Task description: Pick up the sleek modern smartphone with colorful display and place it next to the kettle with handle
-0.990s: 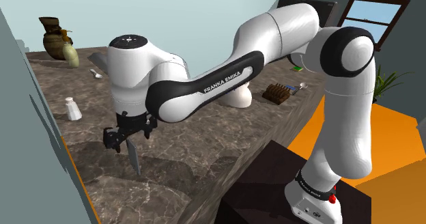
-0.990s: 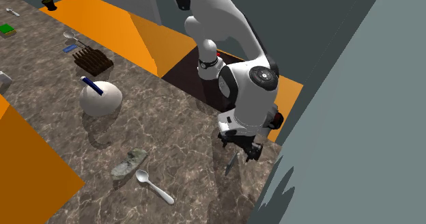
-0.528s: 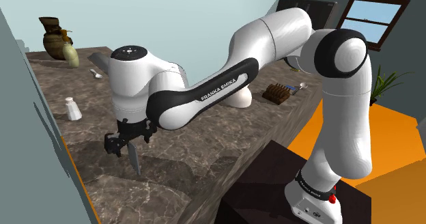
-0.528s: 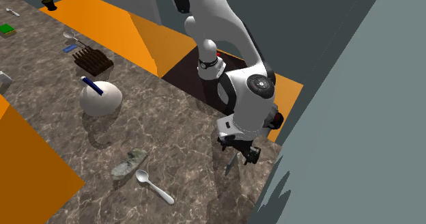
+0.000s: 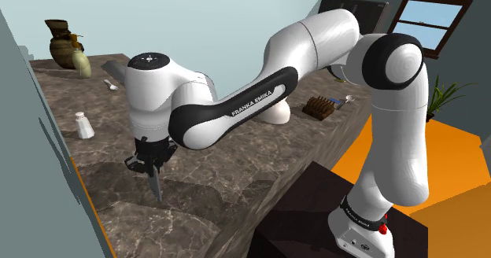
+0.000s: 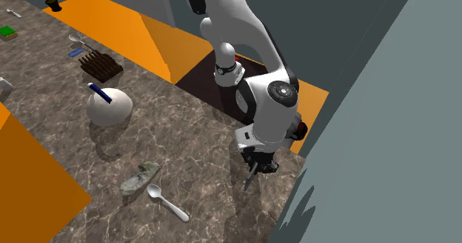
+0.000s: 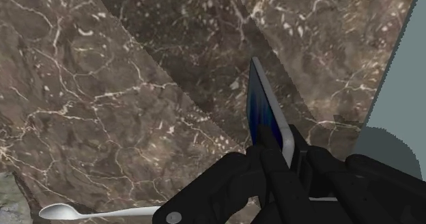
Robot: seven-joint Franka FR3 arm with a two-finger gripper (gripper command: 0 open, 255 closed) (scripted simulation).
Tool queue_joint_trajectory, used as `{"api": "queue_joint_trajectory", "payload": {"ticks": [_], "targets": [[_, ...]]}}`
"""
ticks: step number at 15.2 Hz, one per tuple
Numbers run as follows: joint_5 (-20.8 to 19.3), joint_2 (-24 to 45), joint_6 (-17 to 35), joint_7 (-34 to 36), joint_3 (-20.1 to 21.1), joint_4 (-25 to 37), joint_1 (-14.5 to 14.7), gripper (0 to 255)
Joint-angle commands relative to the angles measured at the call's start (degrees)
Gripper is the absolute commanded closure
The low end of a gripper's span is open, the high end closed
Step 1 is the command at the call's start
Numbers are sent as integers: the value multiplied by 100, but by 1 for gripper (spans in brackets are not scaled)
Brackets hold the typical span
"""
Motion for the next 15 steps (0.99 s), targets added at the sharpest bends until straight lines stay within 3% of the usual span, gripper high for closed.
{"api": "queue_joint_trajectory", "payload": {"ticks": [1,6,15], "targets": [[0,1,1,0,0,0,0,255],[0,1,1,0,0,0,1,255],[236,-248,-551,-209,110,357,-46,255]]}}
